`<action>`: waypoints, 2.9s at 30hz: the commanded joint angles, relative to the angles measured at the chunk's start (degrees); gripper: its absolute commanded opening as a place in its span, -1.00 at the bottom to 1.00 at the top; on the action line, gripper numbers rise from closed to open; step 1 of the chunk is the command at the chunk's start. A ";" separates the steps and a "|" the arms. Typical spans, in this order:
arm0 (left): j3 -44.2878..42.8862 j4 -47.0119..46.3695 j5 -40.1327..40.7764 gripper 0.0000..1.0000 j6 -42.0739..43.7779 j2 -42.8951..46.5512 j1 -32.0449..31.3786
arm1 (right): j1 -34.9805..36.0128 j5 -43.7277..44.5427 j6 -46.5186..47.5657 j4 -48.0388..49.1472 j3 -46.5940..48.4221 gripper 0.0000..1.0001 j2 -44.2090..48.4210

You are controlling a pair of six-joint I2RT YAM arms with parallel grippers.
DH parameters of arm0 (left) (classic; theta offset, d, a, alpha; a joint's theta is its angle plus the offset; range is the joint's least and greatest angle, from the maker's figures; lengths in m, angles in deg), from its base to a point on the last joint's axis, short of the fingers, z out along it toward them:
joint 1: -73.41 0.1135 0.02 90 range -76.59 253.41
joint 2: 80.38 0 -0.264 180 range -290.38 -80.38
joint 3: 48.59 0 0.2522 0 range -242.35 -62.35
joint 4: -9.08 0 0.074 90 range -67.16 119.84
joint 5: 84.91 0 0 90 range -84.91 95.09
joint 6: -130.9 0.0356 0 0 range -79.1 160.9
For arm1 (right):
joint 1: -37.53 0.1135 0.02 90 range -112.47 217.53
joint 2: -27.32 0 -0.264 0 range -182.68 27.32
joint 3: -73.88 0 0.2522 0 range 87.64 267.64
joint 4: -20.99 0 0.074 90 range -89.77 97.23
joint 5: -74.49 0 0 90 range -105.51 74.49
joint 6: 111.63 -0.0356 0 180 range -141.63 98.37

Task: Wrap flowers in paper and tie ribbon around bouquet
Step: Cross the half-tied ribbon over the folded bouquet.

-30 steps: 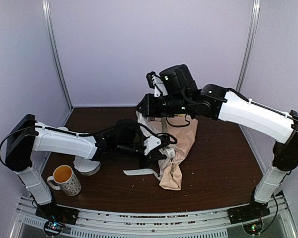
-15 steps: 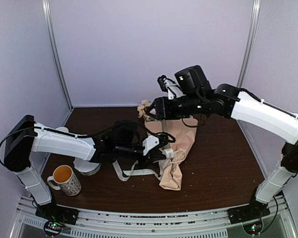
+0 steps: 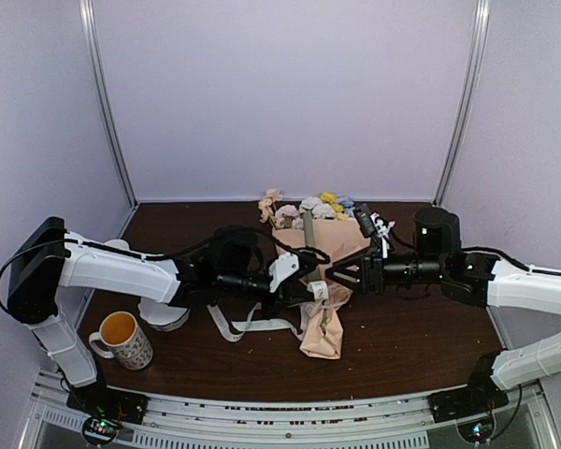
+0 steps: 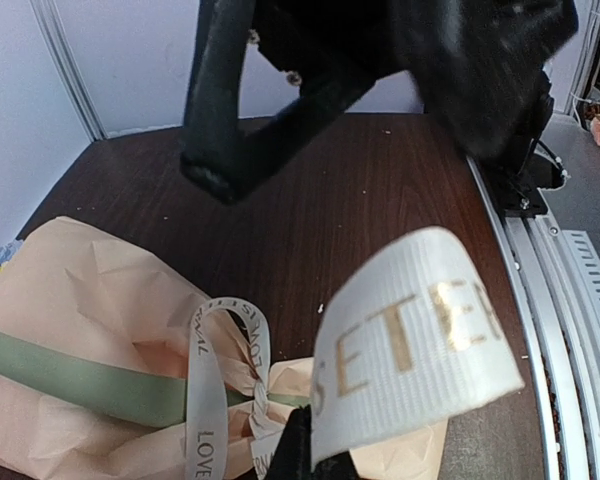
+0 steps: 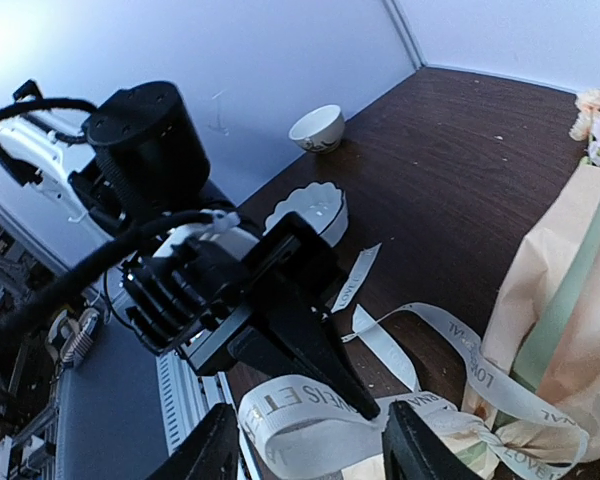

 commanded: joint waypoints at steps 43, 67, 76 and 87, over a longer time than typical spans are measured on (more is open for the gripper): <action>2.93 16.61 20.12 0.58 -9.07 12.08 1.33 | 1.12 -3.33 3.91 4.92 1.68 -1.00 -8.73; -1.15 26.82 25.20 0.31 -17.82 -5.35 6.63 | 1.13 -4.20 3.62 4.90 3.14 -1.00 -10.50; 2.49 24.25 22.67 -0.10 -17.43 -1.58 6.71 | 1.08 -4.21 4.22 4.19 3.00 -1.00 -10.59; 0.30 27.01 20.47 -1.00 -16.22 -3.63 8.37 | 1.08 -3.23 4.35 3.04 2.67 -1.00 -9.30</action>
